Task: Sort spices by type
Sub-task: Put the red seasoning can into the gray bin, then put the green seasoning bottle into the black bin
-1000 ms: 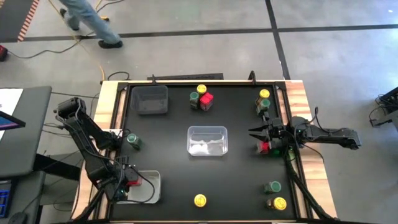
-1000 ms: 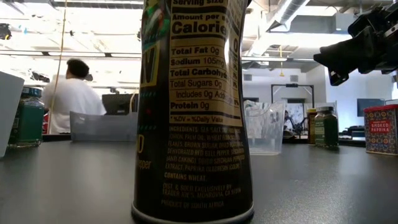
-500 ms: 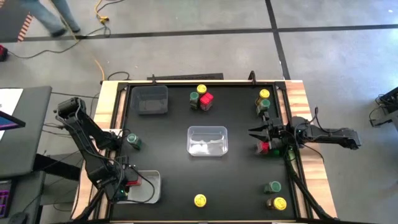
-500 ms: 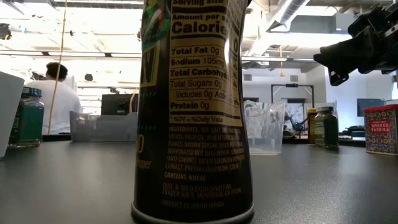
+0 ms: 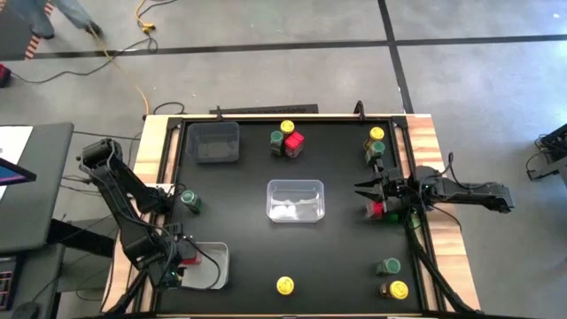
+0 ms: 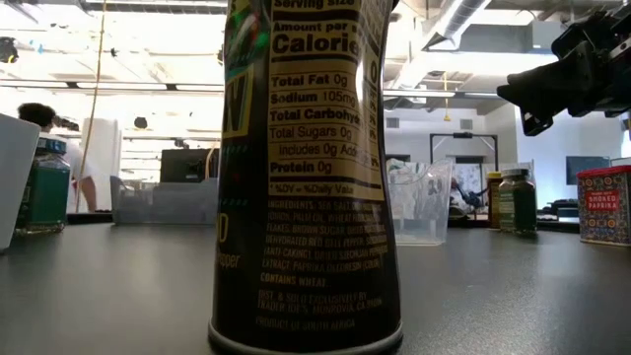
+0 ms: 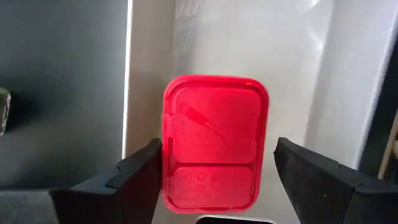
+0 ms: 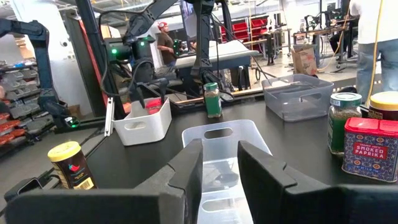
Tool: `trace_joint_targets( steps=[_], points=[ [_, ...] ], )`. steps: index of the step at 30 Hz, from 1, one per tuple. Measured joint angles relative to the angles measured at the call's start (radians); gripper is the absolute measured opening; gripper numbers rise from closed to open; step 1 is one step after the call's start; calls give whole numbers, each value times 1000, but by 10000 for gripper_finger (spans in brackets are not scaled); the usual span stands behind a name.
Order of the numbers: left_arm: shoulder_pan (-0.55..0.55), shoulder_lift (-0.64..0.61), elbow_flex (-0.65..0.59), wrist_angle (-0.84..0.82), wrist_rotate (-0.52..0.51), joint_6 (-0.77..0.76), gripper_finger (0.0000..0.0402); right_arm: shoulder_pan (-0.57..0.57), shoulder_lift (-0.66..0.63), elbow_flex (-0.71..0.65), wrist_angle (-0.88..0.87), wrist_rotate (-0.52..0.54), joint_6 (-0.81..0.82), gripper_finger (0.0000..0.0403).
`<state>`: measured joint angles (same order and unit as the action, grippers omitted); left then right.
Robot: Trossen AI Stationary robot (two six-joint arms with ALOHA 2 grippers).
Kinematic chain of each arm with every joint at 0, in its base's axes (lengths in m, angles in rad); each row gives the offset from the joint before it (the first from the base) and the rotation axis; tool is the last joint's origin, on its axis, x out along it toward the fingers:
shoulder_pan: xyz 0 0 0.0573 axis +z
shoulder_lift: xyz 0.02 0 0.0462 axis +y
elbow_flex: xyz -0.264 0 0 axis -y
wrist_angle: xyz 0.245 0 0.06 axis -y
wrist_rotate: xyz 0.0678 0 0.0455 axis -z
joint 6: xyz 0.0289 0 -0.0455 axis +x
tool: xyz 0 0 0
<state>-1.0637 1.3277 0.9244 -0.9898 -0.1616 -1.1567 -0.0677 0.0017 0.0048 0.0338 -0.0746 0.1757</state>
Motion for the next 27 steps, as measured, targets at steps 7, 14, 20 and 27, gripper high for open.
trace_joint_targets(
  steps=[7,14,20,27],
  points=[
    [0,0,70,-125,1,7,291,0,0,0,0,0,0,132],
    [0,-2,134,-252,-2,0,291,0,0,0,0,0,0,132],
    [5,-2,196,-258,-40,56,291,0,0,0,0,0,0,132],
    [63,-2,315,-308,-70,284,291,0,0,0,0,0,0,132]
  ],
)
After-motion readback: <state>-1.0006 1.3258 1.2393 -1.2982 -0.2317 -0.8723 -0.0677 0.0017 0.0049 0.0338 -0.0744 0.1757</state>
